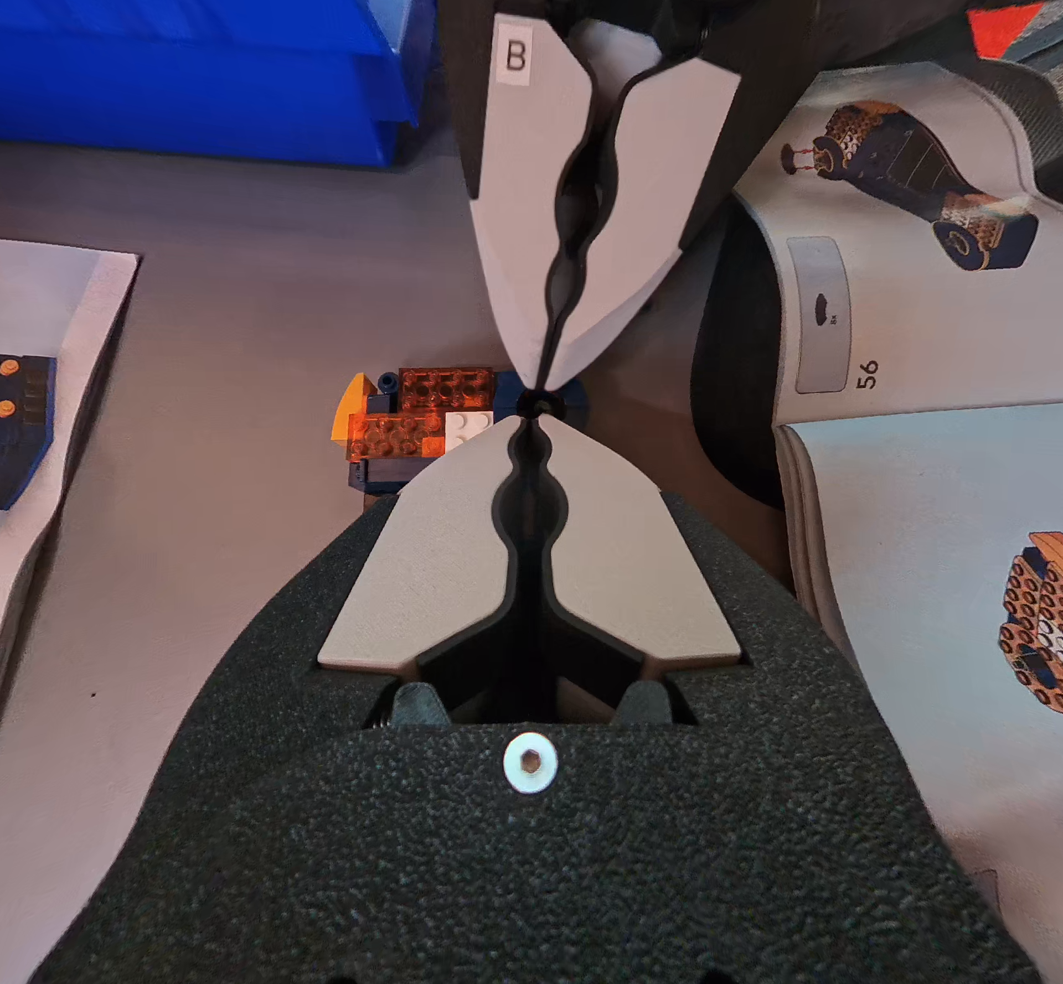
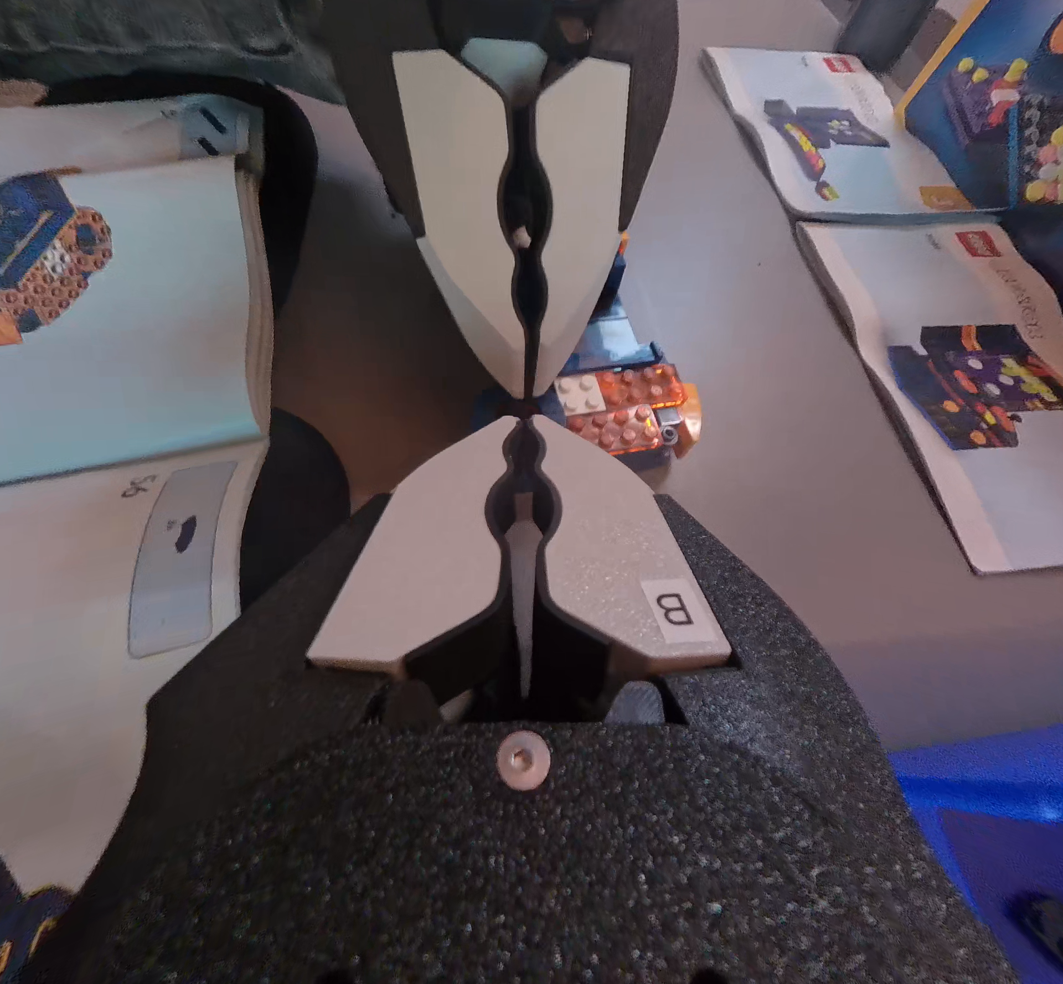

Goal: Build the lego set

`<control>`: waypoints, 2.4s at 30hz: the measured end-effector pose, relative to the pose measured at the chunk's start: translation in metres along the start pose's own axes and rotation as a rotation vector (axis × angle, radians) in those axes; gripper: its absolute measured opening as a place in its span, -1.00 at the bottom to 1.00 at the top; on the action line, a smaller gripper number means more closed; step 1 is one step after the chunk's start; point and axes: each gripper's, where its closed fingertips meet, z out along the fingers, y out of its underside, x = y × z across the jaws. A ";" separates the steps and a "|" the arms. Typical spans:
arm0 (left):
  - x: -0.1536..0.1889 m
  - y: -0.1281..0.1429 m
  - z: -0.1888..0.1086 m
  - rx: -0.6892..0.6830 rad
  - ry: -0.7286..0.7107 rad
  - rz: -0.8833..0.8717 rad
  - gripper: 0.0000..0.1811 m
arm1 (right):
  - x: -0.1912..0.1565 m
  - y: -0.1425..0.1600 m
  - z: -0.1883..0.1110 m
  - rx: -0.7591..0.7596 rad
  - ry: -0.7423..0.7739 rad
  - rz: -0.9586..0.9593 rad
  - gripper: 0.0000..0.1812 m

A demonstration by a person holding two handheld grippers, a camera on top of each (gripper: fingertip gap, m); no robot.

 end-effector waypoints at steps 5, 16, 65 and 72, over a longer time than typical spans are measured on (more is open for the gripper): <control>-0.005 0.002 -0.005 -0.001 -0.012 -0.014 -1.00 | 0.012 -0.001 0.005 0.012 0.075 -0.011 -1.00; -0.005 0.000 0.000 0.007 -0.019 -0.024 -1.00 | 0.012 0.001 0.006 0.000 0.087 -0.023 -1.00; 0.002 -0.010 -0.010 0.081 -0.023 0.052 -1.00 | 0.009 -0.027 -0.023 0.186 -0.032 0.019 -0.94; -0.004 -0.012 -0.065 0.165 -0.087 0.055 -0.91 | -0.016 0.023 -0.060 -0.173 -0.166 0.007 -0.83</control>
